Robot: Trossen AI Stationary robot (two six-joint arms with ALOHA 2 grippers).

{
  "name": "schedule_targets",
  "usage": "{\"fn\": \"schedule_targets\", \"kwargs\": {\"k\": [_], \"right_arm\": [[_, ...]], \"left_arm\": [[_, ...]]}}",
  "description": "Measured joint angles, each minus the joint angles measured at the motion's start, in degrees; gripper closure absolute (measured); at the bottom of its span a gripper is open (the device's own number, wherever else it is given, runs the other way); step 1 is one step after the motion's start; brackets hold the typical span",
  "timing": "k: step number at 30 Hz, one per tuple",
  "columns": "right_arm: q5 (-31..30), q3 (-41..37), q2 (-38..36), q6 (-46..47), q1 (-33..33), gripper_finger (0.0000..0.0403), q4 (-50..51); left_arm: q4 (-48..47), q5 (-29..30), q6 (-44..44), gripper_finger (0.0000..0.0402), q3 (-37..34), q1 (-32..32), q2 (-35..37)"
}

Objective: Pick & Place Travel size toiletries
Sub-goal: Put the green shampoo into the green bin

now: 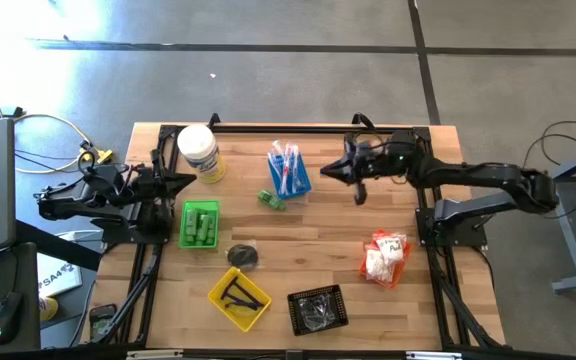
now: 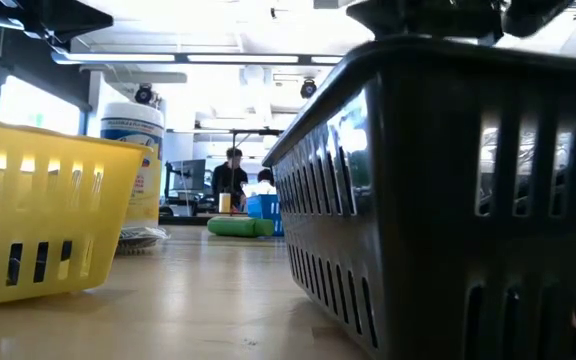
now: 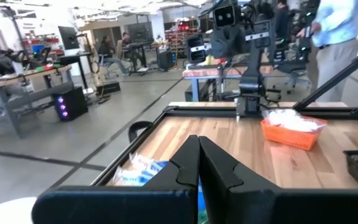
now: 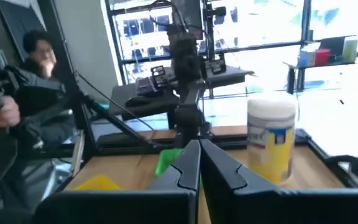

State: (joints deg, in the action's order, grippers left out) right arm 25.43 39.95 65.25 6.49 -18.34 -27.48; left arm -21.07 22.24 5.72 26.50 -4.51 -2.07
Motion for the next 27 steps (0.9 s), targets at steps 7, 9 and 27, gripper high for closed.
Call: {"fn": "schedule_targets", "kwargs": {"k": [7, 9, 27], "right_arm": [[11.1, -7.5, -3.1, 1.3, -7.6, 0.0399, -6.5], [11.0, -10.3, -3.6, 1.0, -9.3, 0.0399, -8.8], [-1.1, -29.0, -20.0, 3.8, -8.0, 0.0399, -13.8]], "left_arm": [[-0.6, 1.3, 0.1, 0.0401, 0.0, 0.0, -1.1], [-0.5, 1.3, 0.4, 0.0401, 0.0, 0.0, -1.1], [-0.7, 10.9, 0.0, 0.0401, 0.0, 0.0, -1.4]]}}
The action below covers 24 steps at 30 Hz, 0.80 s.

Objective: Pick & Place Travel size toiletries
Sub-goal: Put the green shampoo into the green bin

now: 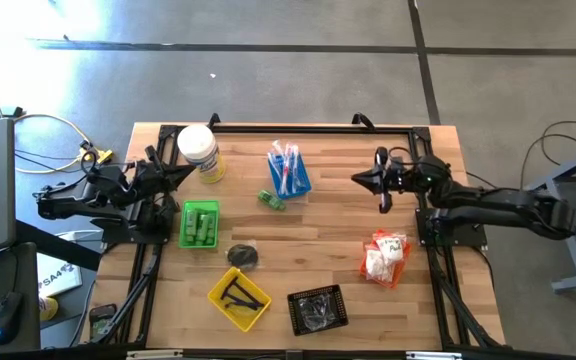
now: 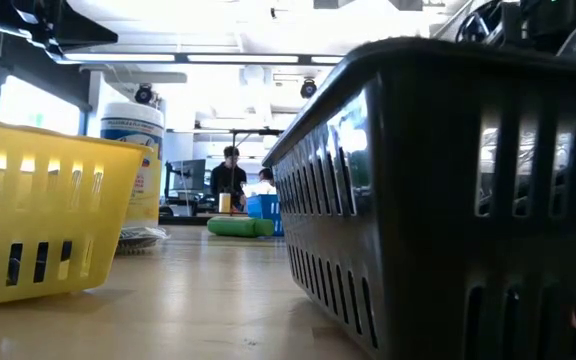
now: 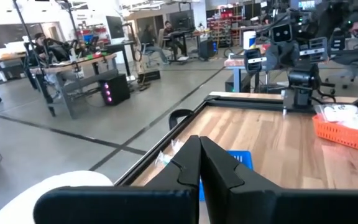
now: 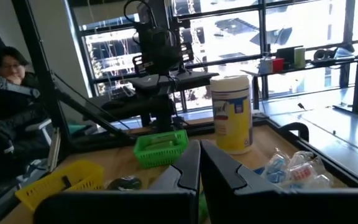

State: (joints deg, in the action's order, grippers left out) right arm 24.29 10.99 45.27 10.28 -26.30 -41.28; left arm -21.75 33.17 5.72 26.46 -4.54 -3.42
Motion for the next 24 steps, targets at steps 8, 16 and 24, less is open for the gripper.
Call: {"fn": "schedule_targets", "kwargs": {"k": [8, 16, 24], "right_arm": [[-6.7, -0.2, -7.8, -5.5, 8.7, 0.0399, 10.9], [-7.7, -4.8, -20.2, -7.6, 10.9, 0.0399, 10.6], [-10.6, -10.3, -28.6, -3.8, 9.8, 0.0399, 11.0]], "left_arm": [[-0.8, 0.0, -1.6, 0.0401, 0.0, 0.0, 0.0], [-0.8, 0.9, -1.5, 0.0401, 0.0, 0.0, 0.0], [-1.3, 1.1, -1.7, 0.0401, 0.0, 0.0, 0.0]]}}
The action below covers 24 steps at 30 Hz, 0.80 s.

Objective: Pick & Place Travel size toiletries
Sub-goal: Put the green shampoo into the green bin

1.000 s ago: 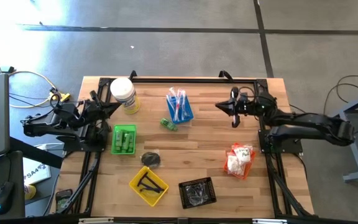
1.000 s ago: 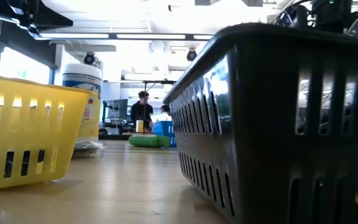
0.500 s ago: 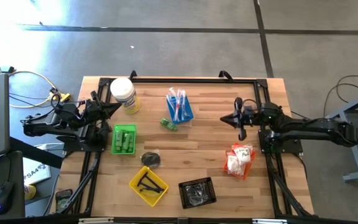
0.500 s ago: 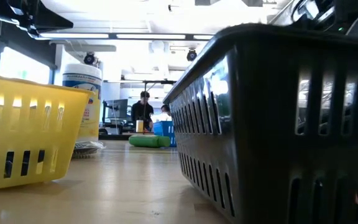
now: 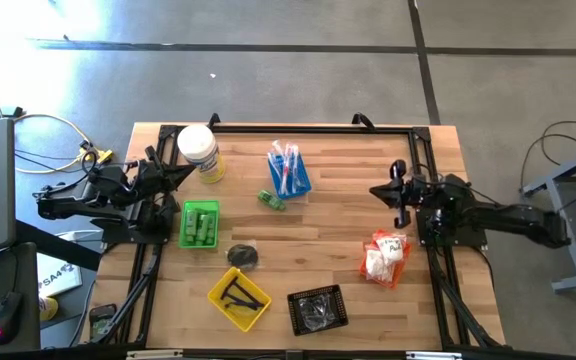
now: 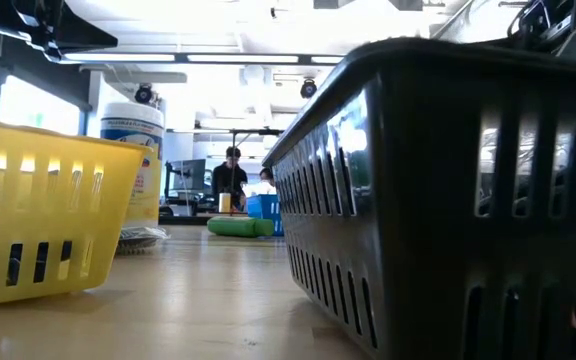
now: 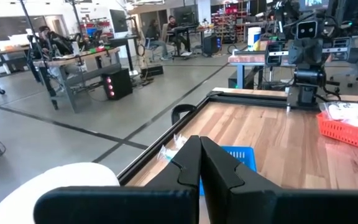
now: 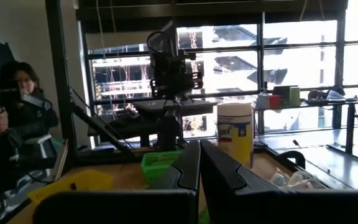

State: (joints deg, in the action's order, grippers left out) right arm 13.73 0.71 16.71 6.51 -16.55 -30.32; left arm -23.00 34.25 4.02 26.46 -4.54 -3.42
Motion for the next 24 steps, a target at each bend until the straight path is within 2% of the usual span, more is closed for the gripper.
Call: {"fn": "schedule_targets", "kwargs": {"k": [3, 9, 15, 20, 24], "right_arm": [[0.4, -0.1, -0.2, 0.2, -1.4, 0.0399, 0.1], [5.8, -0.1, 0.0, 0.4, -2.6, 0.0399, 0.2], [3.3, -0.2, 0.0, 0.9, -1.3, 0.0399, 1.2], [0.7, -0.2, 0.0, -2.0, 0.9, 0.0399, 6.8], [2.0, -0.2, -0.3, -1.9, 1.8, 0.0399, 6.3]], "left_arm": [[0.0, 0.4, -0.8, 0.0401, 0.0, 0.0, 0.0], [-0.9, 3.2, -3.3, 0.0401, 0.0, 0.0, 0.0], [-1.4, 3.0, -2.7, 0.0402, 0.0, 0.0, 0.0], [-2.1, 2.6, -2.8, 0.0401, 0.0, 0.0, -0.1], [-2.4, -1.2, -3.1, 0.0401, 0.0, 0.0, -0.1]]}}
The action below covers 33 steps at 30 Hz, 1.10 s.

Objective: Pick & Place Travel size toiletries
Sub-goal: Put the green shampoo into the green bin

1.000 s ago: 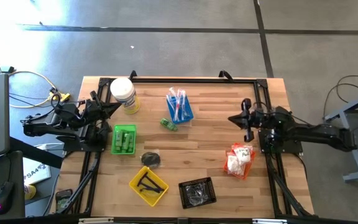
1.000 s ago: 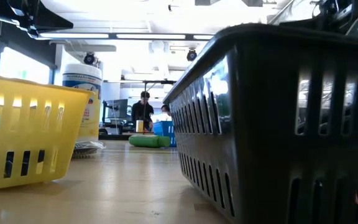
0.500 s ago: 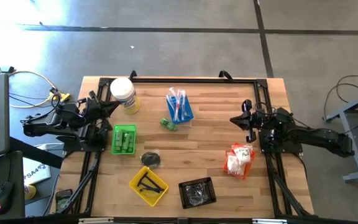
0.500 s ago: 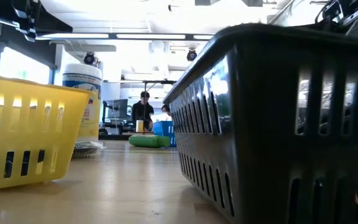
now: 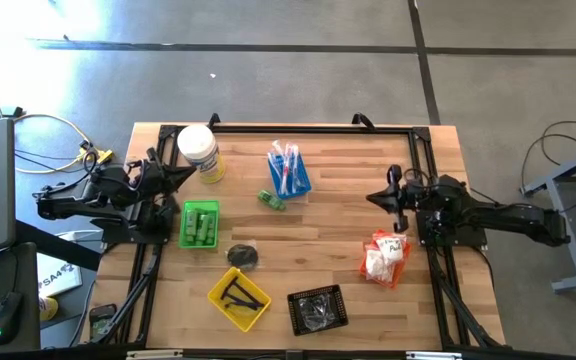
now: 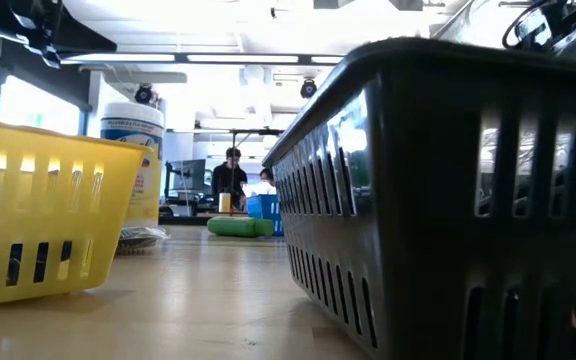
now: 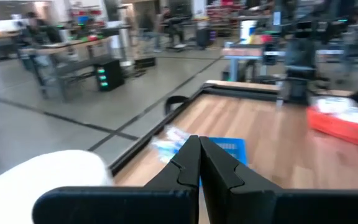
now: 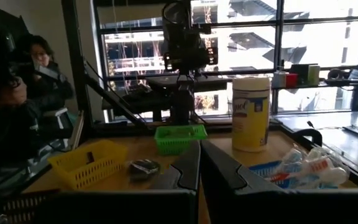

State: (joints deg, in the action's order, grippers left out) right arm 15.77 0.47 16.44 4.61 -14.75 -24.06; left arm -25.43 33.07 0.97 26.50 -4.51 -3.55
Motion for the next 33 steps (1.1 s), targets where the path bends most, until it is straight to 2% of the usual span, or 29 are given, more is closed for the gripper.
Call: {"fn": "schedule_targets", "kwargs": {"k": [5, 12, 14, 18, 24, 29, 33], "right_arm": [[1.1, 0.0, -0.3, -0.3, 0.6, 0.0399, -2.5], [4.5, -0.1, -0.3, -1.3, 0.6, 0.0399, -2.5], [5.0, -0.1, -0.3, -1.5, 0.6, 0.0399, -2.5], [3.7, -0.1, -0.3, -1.9, 0.6, 0.0399, -2.6], [2.8, -0.1, -0.3, -1.2, 0.6, 0.0398, -2.6], [4.1, -0.1, -0.3, -1.0, 0.6, 0.0398, -2.6], [4.2, -0.2, -0.3, -0.3, 0.6, 0.0399, -2.3]], "left_arm": [[0.7, -3.6, 0.5, 0.0401, 0.0, 0.0, -2.2], [4.9, -2.1, 0.9, 0.0402, 0.0, 0.0, -10.6], [9.3, -2.0, 0.1, 0.0401, 0.3, 0.0, -15.0], [11.1, -2.0, 0.0, 0.0401, 4.8, 0.0, -27.0], [6.1, -2.0, -0.6, 0.0401, 17.1, 0.0, -46.7], [-2.9, -2.3, 1.8, 0.0401, 27.3, 1.6, -61.0], [-5.0, -8.2, 3.6, 0.0378, 30.6, 6.6, -68.3]]}}
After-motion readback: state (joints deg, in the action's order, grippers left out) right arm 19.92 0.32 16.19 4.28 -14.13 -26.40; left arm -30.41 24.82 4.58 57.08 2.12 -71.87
